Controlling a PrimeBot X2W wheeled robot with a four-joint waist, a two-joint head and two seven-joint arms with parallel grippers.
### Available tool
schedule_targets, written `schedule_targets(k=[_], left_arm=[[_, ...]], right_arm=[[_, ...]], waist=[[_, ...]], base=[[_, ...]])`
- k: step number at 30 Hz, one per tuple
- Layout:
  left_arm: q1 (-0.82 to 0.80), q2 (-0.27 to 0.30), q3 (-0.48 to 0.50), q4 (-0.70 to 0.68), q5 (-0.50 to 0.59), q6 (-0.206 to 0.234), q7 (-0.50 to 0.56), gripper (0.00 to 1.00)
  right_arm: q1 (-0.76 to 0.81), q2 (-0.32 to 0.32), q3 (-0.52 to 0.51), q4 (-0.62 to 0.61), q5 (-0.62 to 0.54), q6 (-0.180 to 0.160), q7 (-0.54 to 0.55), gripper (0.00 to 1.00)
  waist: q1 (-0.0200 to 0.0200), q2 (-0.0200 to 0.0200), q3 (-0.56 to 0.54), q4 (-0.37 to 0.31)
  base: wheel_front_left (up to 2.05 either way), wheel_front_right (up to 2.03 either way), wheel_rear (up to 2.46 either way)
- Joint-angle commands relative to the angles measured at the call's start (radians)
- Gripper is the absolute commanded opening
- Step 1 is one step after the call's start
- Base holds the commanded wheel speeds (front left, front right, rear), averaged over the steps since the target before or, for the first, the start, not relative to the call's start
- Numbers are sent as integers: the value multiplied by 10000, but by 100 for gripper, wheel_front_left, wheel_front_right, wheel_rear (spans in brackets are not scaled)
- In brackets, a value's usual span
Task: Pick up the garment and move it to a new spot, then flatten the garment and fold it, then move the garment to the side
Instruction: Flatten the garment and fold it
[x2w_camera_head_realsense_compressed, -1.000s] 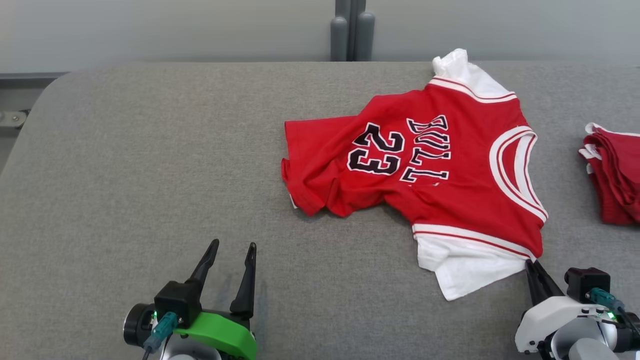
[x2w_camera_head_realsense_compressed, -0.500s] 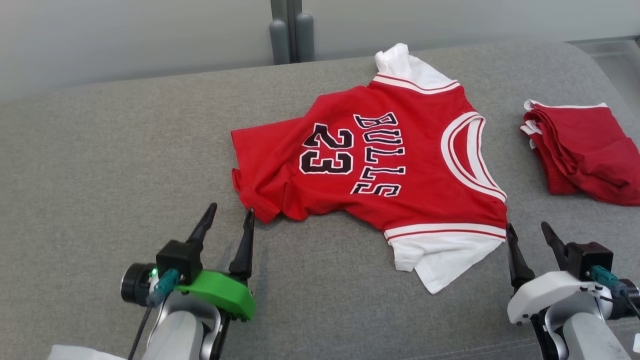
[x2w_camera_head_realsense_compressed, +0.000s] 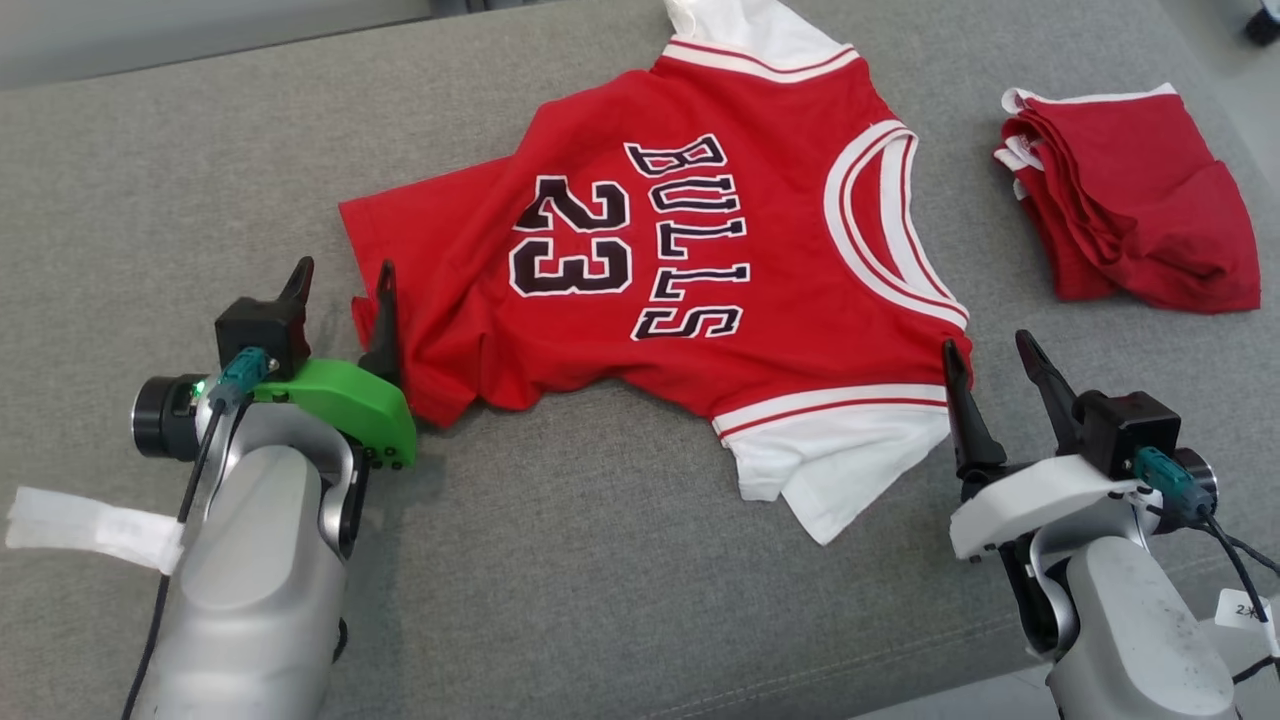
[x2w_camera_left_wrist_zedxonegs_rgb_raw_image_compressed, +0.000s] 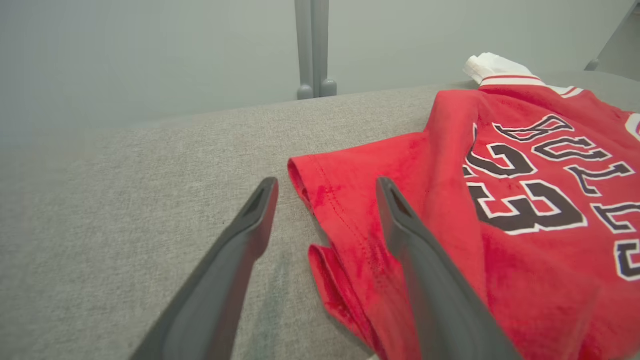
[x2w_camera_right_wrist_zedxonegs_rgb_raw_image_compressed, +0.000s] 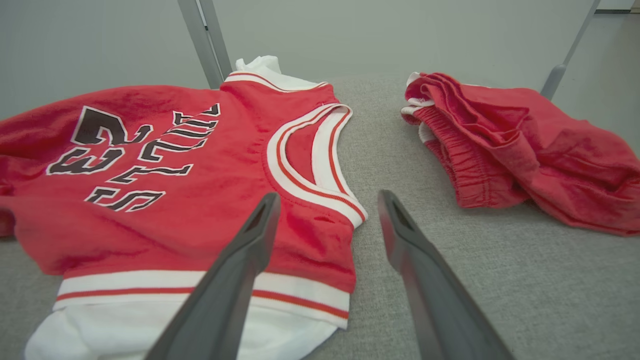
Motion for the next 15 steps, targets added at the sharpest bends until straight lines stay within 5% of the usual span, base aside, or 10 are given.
schedule_targets(k=[1,12,13,15], left_arm=[[-401,103,27,330,68,-79,5,100],[-1778,430,284,2299,113,217,6,100],[-1855,440,296,2489,121,276,15,91],[-1910,433,310,2689,113,330,16,6]], right_arm=[[-173,92,57,-83,58,-17,-1,100],[-433,293,170,-582,-67,-17,-1,100],[-403,299,130,-586,-45,-17,-1,100],[-374,312,77,-587,-57,-17,-1,100]], waist=[[0,0,627,-544],[0,0,1278,-1068],[0,0,1298,-1086],[0,0,1345,-1104]], base=[[0,0,0],[0,0,0],[0,0,0],[0,0,0]])
